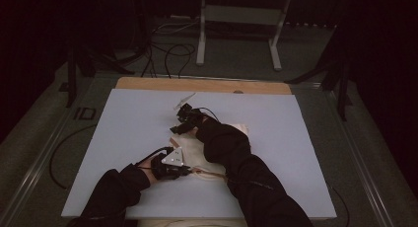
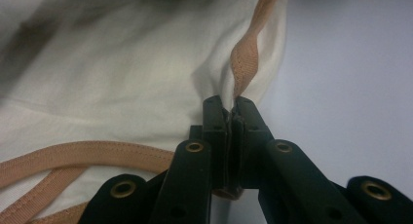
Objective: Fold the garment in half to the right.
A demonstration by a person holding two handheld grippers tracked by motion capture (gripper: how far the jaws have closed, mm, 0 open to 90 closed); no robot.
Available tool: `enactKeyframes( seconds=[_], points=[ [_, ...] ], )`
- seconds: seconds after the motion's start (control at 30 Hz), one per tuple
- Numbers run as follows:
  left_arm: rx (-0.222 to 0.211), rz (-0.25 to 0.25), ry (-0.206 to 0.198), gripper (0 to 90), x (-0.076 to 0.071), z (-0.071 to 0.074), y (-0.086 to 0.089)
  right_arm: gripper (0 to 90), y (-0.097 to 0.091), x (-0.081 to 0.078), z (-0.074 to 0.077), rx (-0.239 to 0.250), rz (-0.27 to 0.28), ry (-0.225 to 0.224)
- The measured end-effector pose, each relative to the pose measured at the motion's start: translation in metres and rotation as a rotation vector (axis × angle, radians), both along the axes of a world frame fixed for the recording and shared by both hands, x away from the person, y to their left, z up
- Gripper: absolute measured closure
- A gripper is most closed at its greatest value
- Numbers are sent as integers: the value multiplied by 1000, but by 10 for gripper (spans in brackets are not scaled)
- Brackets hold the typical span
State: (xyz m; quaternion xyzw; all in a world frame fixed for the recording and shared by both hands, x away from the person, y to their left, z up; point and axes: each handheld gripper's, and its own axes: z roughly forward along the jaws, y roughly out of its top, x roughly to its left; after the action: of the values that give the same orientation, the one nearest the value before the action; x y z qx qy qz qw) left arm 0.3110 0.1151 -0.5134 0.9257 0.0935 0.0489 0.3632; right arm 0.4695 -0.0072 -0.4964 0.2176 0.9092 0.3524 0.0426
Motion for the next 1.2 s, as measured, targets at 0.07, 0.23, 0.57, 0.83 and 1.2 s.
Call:
enactKeyframes(
  seconds=[0.07, 0.23, 0.57, 0.83, 1.2],
  points=[
    [3, -4, 1, 859, 1, 0, 1, 464, 3, 4, -1, -7, -11, -4],
    [1, -6, 4, 859, 1, 0, 0, 545, 12, 9, -5, -22, -25, -3],
    [-6, -9, 12, 859, 1, -1, 1, 636, 21, 13, -13, -70, -31, -7],
    [-4, -9, 13, 859, 1, -1, 0, 646, 19, 12, -18, -71, -41, 0],
    [-4, -13, 37, 862, 3, -1, 1, 875, 19, 9, -16, -101, -11, -23]
  ],
)
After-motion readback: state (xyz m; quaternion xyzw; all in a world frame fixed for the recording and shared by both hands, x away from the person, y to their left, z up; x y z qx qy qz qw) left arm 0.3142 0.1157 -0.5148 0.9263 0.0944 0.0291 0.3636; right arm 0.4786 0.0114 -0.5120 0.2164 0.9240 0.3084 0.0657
